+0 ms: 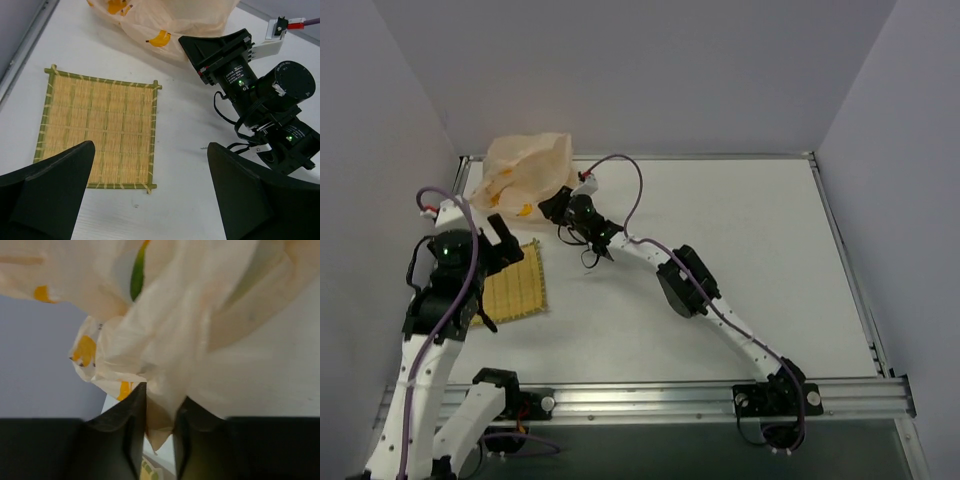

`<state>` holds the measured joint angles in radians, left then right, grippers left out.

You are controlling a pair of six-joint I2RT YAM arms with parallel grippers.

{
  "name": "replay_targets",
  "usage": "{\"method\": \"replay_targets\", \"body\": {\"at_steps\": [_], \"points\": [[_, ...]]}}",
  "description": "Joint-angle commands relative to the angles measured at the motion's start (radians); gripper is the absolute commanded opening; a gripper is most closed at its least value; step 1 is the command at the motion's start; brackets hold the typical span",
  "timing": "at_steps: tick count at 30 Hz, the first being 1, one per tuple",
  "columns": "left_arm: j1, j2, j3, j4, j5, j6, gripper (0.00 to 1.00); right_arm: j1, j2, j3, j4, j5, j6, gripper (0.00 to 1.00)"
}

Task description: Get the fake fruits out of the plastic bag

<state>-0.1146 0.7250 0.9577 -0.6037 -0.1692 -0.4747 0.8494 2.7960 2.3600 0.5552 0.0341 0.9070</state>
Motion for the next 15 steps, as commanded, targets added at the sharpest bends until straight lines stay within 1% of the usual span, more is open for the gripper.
{"method": "replay_targets", "body": {"at_steps": [1, 2, 3, 5, 6, 7, 9, 10, 11, 12, 14, 15], "points": [[0.013, 0.156, 0.097, 0.073, 0.114, -0.021, 0.94, -0.041, -0.07, -0.095, 0.093, -0.066, 0.041, 0.15], [0.015, 0.189, 0.114, 0.077, 0.125, -0.024, 0.94, -0.047, -0.102, -0.143, 0.095, -0.086, 0.017, 0.08], [0.015, 0.242, 0.131, 0.091, 0.135, -0.027, 0.94, -0.053, -0.122, -0.171, 0.097, -0.106, 0.003, 0.06], [0.015, 0.287, 0.177, 0.113, 0.163, -0.028, 0.95, -0.056, -0.197, -0.255, 0.127, -0.137, -0.04, 0.03], [0.015, 0.312, 0.193, 0.126, 0.168, -0.033, 0.92, -0.058, -0.223, -0.351, 0.147, -0.149, -0.054, 0.03], [0.016, 0.365, 0.211, 0.128, 0.169, -0.031, 0.86, -0.059, -0.248, -0.398, 0.175, -0.157, -0.063, 0.03], [0.013, 0.424, 0.257, 0.128, 0.2, -0.033, 0.68, -0.061, -0.308, -0.515, 0.198, -0.189, -0.088, 0.02], [0.013, 0.483, 0.266, 0.128, 0.204, -0.036, 0.54, -0.064, -0.325, -0.554, 0.222, -0.201, -0.092, 0.02], [0.012, 0.513, 0.274, 0.128, 0.214, -0.039, 0.47, -0.064, -0.355, -0.592, 0.235, -0.209, -0.094, 0.01], [0.01, 0.565, 0.282, 0.139, 0.238, -0.045, 0.39, -0.064, -0.374, -0.67, 0.251, -0.224, -0.1, 0.01], [0.003, 0.638, 0.286, 0.166, 0.237, -0.041, 0.35, -0.059, -0.423, -0.776, 0.302, -0.23, -0.112, 0.0], [0.001, 0.663, 0.291, 0.174, 0.228, -0.041, 0.35, -0.059, -0.441, -0.777, 0.302, -0.23, -0.121, 0.0]]}}
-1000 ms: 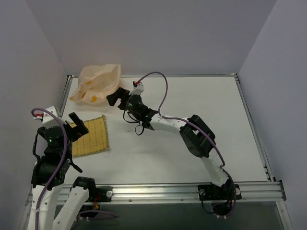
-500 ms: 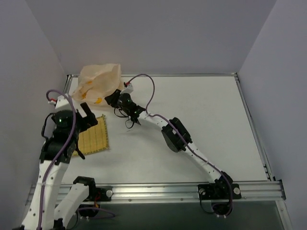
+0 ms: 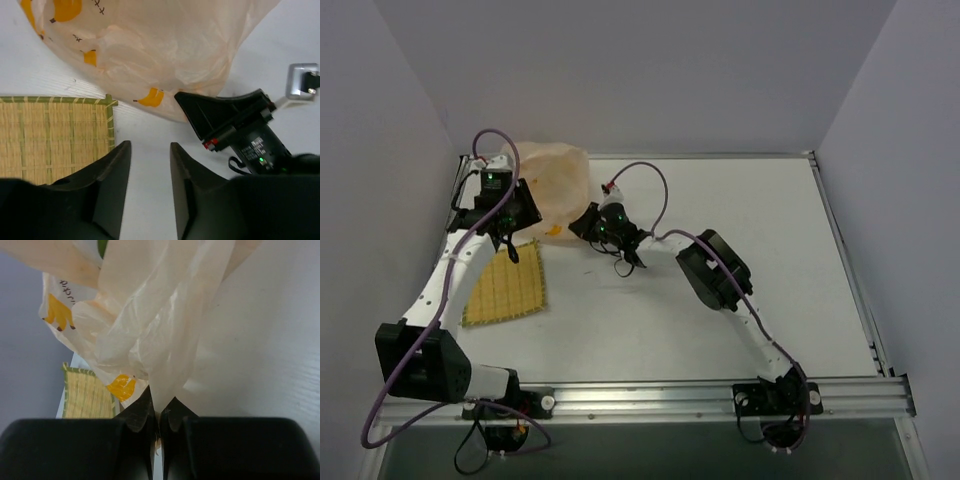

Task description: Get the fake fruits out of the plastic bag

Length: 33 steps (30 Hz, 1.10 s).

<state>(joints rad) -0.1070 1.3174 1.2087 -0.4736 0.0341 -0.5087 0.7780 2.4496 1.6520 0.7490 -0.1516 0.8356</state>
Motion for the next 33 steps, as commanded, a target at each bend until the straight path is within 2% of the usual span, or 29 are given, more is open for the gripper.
{"method": "replay_targets", "body": {"at_steps": [1, 7, 9, 18, 22, 27, 33], "points": [[-0.007, 0.091, 0.041, 0.053, 0.023, -0.005, 0.31, 0.015, -0.136, -0.136, 0.125, -0.042, -0.056, 0.0], [-0.017, 0.233, 0.077, 0.162, 0.02, -0.014, 0.27, 0.04, -0.288, -0.337, 0.181, 0.007, -0.101, 0.0], [-0.023, 0.282, 0.094, 0.19, -0.011, -0.002, 0.2, 0.052, -0.317, -0.397, 0.193, 0.017, -0.105, 0.0], [-0.011, 0.48, 0.316, 0.167, -0.309, 0.157, 0.12, 0.098, -0.498, -0.624, 0.245, 0.047, -0.118, 0.0], [-0.005, 0.565, 0.432, 0.132, -0.364, 0.203, 0.11, 0.115, -0.558, -0.689, 0.254, 0.067, -0.125, 0.0], [-0.005, 0.693, 0.557, 0.076, -0.398, 0.254, 0.15, 0.125, -0.56, -0.716, 0.25, 0.078, -0.141, 0.0], [0.001, 0.718, 0.56, 0.07, -0.451, 0.243, 0.19, 0.125, -0.529, -0.693, 0.236, 0.069, -0.15, 0.0]]}}
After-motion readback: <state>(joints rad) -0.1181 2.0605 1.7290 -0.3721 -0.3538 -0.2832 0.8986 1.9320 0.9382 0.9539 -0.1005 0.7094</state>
